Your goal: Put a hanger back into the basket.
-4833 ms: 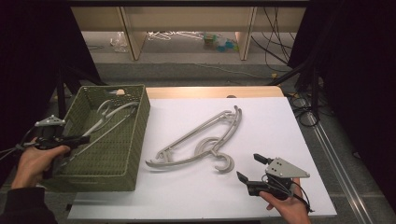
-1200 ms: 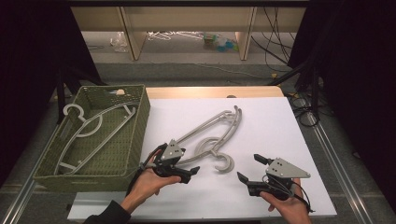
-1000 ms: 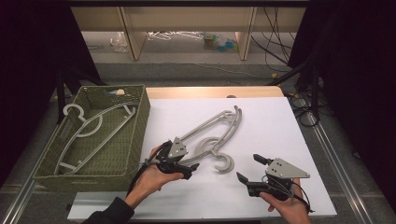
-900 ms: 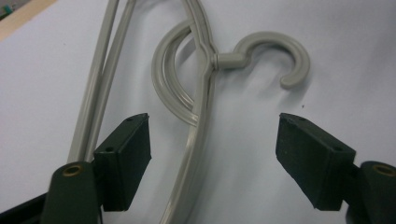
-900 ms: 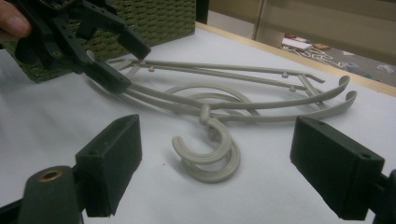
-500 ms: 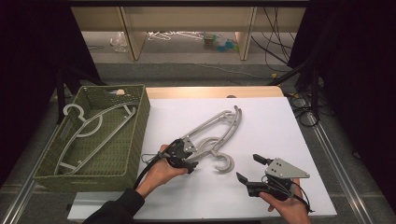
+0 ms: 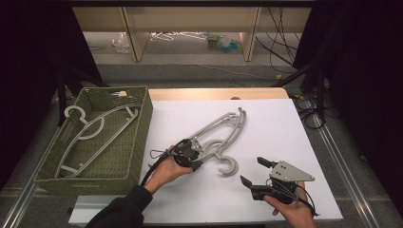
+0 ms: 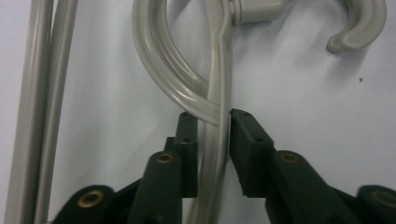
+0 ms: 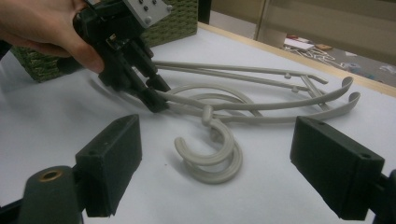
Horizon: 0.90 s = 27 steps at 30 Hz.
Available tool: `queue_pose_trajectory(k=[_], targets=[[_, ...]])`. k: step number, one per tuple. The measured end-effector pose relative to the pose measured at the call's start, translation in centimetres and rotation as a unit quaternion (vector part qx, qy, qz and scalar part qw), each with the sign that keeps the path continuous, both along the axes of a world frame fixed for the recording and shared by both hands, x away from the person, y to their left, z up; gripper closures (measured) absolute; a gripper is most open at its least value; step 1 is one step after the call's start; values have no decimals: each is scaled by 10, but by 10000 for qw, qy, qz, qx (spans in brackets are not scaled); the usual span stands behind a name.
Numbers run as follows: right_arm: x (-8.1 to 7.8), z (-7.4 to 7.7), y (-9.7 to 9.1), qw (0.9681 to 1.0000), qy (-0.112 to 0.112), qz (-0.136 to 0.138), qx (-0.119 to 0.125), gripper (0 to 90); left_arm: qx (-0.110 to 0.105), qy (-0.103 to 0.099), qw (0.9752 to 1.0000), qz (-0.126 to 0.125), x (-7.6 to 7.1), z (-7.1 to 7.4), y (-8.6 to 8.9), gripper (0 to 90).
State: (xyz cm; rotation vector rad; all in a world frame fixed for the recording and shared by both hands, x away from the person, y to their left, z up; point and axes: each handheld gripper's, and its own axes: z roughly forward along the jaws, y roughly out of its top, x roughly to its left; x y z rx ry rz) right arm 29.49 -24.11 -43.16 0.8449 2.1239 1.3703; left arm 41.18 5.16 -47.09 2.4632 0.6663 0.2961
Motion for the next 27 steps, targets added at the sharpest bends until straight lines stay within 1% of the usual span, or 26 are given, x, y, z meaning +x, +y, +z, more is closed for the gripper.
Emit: queue_pose_trajectory(k=[2, 3, 4, 5, 6, 7, 8, 9, 10, 11, 12, 13, 14, 15, 16, 17, 18, 19, 20, 21, 22, 23, 24, 27], targets=[[0, 0, 0, 10000, 1, 31, 35, 177, -68, 29, 10000, -66, 0, 3, 2, 776], [0, 0, 0, 10000, -3, 32, 30, 177, -108, -34, 9999, -72, 0, 5, 2, 780], [0, 0, 0, 10000, -2, 37, 27, 177, -160, -44, 9998, -61, -1, 6, 2, 782], [0, 0, 0, 10000, -8, 34, 31, 177, -250, -32, 9997, -52, -1, 8, 3, 783], [0, 0, 0, 10000, -12, 25, 30, 177, -283, 21, 9996, -62, -1, 11, 4, 784], [0, 0, 0, 10000, -14, 23, 31, 177, -184, 3, 9997, -190, 0, 15, 7, 785], [0, 0, 0, 10000, -10, 30, 36, 177, -358, 21, 9993, -51, -1, 17, 7, 787], [0, 0, 0, 10000, -8, 34, 27, 177, -401, -14, 9992, -22, -1, 19, 7, 789], [0, 0, 0, 10000, -22, 33, 25, 177, -352, 11, 9993, -161, 0, 22, 10, 789], [0, 0, 0, 10000, -35, 17, 22, 177, -498, 18, 9987, -83, 0, 23, 10, 790], [0, 0, 0, 10000, -30, 26, 24, 177, -704, 27, 9975, 7, -1, 24, 10, 790], [0, 0, 0, 10000, -12, 34, 25, 177, -742, 24, 9972, -9, 0, 25, 12, 791], [0, 0, 0, 10000, -6, 36, 18, 177, -841, 48, 9964, 52, 0, 26, 12, 792], [0, 0, 0, 10000, -19, 35, 24, 177, -818, 93, 9966, -51, 2, 28, 15, 793], [0, 0, 0, 10000, -28, 26, 24, 177, -986, 148, 9950, 65, 1, 27, 14, 797], [0, 0, 0, 10000, -19, 29, 37, 177, -1048, 130, 9944, 84, 2, 29, 16, 803], [0, 0, 0, 10000, -15, 19, 23, 177, -1170, 163, 9928, 215, 3, 30, 18, 806], [0, 0, 0, 10000, -16, 36, 24, 177, -1168, 170, 9928, 182, 5, 32, 21, 807], [0, 0, 0, 10000, -26, 27, 19, 177, -1299, 188, 9911, 230, 5, 33, 24, 807], [0, 0, 0, 10000, -30, 29, 24, 177, -1437, 215, 9888, 331, 5, 34, 25, 808], [0, 0, 0, 10000, -27, 27, 28, 177, -1494, 221, 9880, 337, 6, 36, 27, 808], [0, 0, 0, 10000, -23, 32, 25, 177, -1701, 245, 9841, 451, 6, 37, 28, 808], [0, 0, 0, 10000, -34, 29, 30, 177, -1846, 258, 9811, 521, 7, 40, 30, 809], [0, 0, 0, 10000, -26, 29, 28, 177, -2153, 287, 9740, 650, 8, 47, 37, 809]])
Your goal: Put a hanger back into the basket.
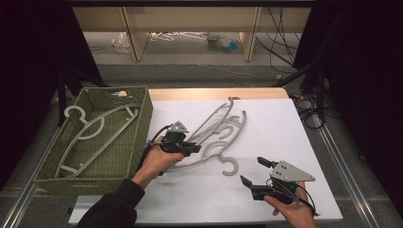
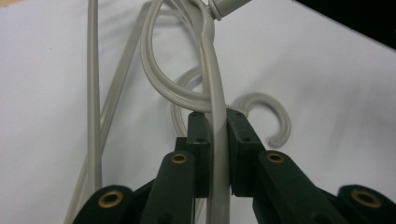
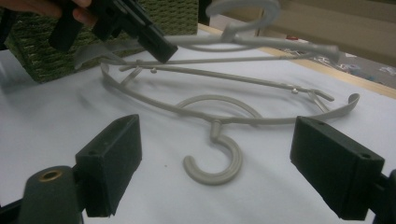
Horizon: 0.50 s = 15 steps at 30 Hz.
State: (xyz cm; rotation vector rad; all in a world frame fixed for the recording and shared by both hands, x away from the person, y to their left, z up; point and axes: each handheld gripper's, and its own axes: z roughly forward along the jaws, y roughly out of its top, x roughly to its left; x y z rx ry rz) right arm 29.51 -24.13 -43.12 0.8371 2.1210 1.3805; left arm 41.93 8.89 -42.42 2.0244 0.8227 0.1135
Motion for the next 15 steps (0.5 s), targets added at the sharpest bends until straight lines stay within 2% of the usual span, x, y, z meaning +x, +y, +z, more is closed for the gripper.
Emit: queue_pose_trajectory(k=[3, 8, 9, 12, 15], targets=[[0, 0, 0, 10000, 28, 0, 1, 177, -418, -12, 9991, 44, -2, 12, 2, 809], [0, 0, 0, 10000, 29, -12, 15, 177, -748, -23, 9972, 42, -6, 27, 8, 809], [0, 0, -1, 10000, 26, -19, 13, 177, -873, -10, 9962, 58, -7, 32, 10, 809], [0, 0, 0, 10000, 28, -17, 16, 177, -1035, -39, 9946, 51, -10, 40, 14, 809], [0, 0, 0, 10000, 12, -24, 25, 177, -1251, 17, 9921, 130, -12, 47, 22, 809]])
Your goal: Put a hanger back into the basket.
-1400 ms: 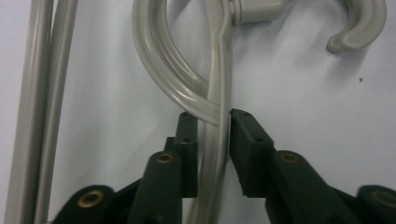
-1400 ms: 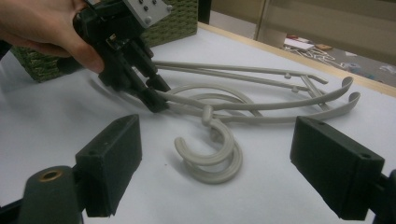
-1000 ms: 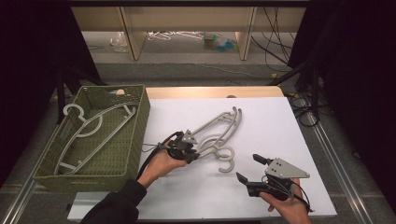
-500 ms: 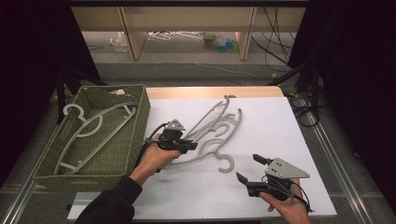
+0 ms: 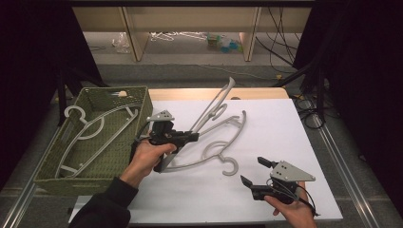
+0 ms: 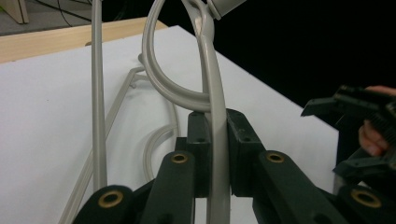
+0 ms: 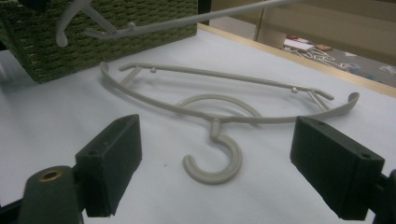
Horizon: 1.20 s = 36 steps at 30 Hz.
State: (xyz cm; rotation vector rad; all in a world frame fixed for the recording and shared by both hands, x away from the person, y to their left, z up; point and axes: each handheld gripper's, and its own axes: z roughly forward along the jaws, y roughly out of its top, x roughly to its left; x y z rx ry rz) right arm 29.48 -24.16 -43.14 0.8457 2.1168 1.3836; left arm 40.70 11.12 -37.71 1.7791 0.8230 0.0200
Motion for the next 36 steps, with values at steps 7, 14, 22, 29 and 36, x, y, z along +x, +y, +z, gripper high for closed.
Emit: queue_pose_trajectory(k=[7, 14, 22, 29, 36], targets=[[0, 0, 0, 10000, -27, -5, 34, 177, -378, 36, 9992, 154, -9, 14, 22, 809], [0, 0, -1, 10000, -53, -36, 23, 177, -493, -15, 9984, 259, -16, 28, 41, 809], [0, 0, -1, 10000, -51, -45, 24, 177, -617, -17, 9972, 411, -20, 37, 62, 809], [0, 0, -1, 10000, -27, -38, 9, 177, -587, -277, 9970, 419, -25, 42, 88, 809], [0, 0, -1, 10000, -8, -20, -12, 177, -702, -244, 9954, 604, -31, 47, 114, 809]])
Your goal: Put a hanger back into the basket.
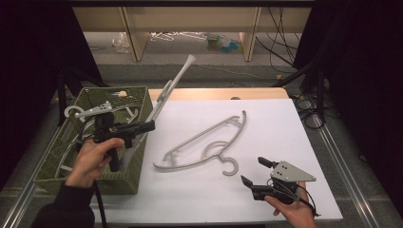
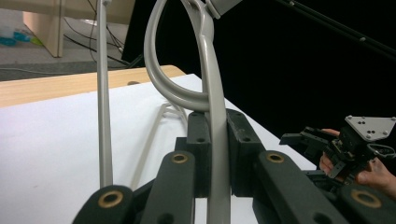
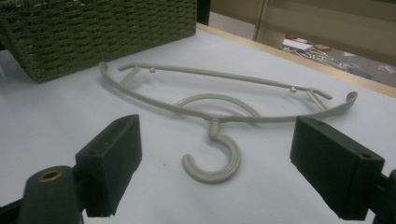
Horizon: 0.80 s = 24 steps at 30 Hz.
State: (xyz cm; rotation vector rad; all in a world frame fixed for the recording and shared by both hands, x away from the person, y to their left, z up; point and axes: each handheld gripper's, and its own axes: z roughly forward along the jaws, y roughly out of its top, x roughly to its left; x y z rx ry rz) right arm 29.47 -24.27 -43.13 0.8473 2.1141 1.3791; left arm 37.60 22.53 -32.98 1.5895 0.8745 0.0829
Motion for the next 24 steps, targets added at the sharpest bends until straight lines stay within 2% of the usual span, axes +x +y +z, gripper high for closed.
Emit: queue_pose_trajectory(k=[7, 12, 13, 15, 17, 18, 20, 22, 23, 24], targets=[[0, 0, 0, 10000, 17, -7, -11, 177, 326, -44, 9991, 250, 2, 1, 26, 809], [0, -1, 0, 10000, 20, -4, -10, 177, 391, -31, 9985, 384, 5, 0, 41, 809], [-1, 0, 1, 10000, 95, -5, 8, 177, 392, -46, 9984, 409, 5, 0, 44, 809], [0, 0, 0, 10000, 40, 11, -13, 177, 359, -57, 9983, 450, 5, 0, 51, 809], [-1, 0, 0, 9999, 115, -8, 7, 177, 402, -52, 9981, 454, 6, 0, 58, 809], [0, 0, 0, 10000, 22, -7, -3, 177, 455, -54, 9978, 482, 5, 0, 62, 809], [0, 0, 0, 10000, 36, -13, 5, 177, 601, -110, 9965, 577, 6, -1, 73, 809], [0, 0, 0, 10000, 18, -5, -15, 177, 658, -68, 9956, 669, 6, -3, 80, 809], [-1, 0, 1, 9999, 117, -5, 22, 177, 718, -55, 9949, 706, 7, -4, 84, 809], [-1, 0, 1, 9999, 111, -1, 23, 177, 777, -53, 9944, 719, 7, -6, 87, 809]])
